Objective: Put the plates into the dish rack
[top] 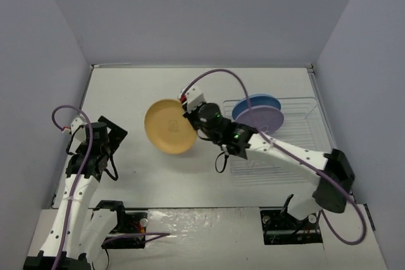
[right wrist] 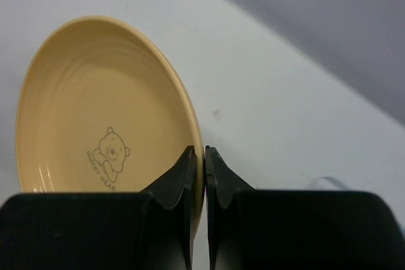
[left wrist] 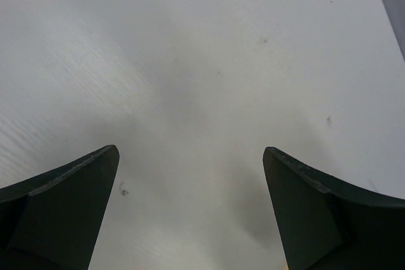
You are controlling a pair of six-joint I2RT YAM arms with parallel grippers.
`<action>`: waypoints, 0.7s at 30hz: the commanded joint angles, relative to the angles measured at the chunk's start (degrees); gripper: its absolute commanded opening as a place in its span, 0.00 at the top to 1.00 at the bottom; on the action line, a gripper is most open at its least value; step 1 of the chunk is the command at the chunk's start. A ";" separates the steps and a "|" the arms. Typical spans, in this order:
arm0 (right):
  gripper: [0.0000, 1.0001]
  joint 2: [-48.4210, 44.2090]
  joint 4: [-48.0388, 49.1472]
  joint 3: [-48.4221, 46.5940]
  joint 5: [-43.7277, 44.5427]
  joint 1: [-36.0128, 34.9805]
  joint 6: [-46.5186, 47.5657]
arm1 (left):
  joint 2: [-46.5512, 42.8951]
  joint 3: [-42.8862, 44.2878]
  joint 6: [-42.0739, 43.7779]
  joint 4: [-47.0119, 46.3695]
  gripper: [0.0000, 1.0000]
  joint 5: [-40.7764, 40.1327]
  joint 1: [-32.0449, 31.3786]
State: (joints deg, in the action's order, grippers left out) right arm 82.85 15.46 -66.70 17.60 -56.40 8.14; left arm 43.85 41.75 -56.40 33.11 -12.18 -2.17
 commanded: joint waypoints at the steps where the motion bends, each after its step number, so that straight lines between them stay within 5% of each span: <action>1: 1.00 -12.42 -0.79 -3.78 3.03 3.52 25.89 | 2.51 3.31 3.65 -7.55 0.03 4.63 0.24; 6: 1.00 -21.67 -12.15 -5.40 -13.70 7.84 54.17 | 4.79 3.07 5.55 -7.50 0.03 3.30 0.24; 8: 1.00 -22.55 -25.38 -10.36 -16.60 8.92 62.72 | 5.19 2.55 6.21 -7.62 0.03 2.36 0.24; 16: 1.00 -20.99 -52.85 -17.78 -3.04 9.20 73.87 | 7.25 -0.14 6.63 -6.51 0.03 -1.98 0.24; 21: 1.00 -22.76 -60.10 -16.81 -5.43 9.20 77.62 | 9.09 0.95 7.53 -4.69 0.03 -3.37 0.29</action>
State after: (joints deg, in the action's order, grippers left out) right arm 61.54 -37.34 -82.30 10.26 -47.48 78.52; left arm 51.79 40.80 -50.68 29.13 -12.93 -2.17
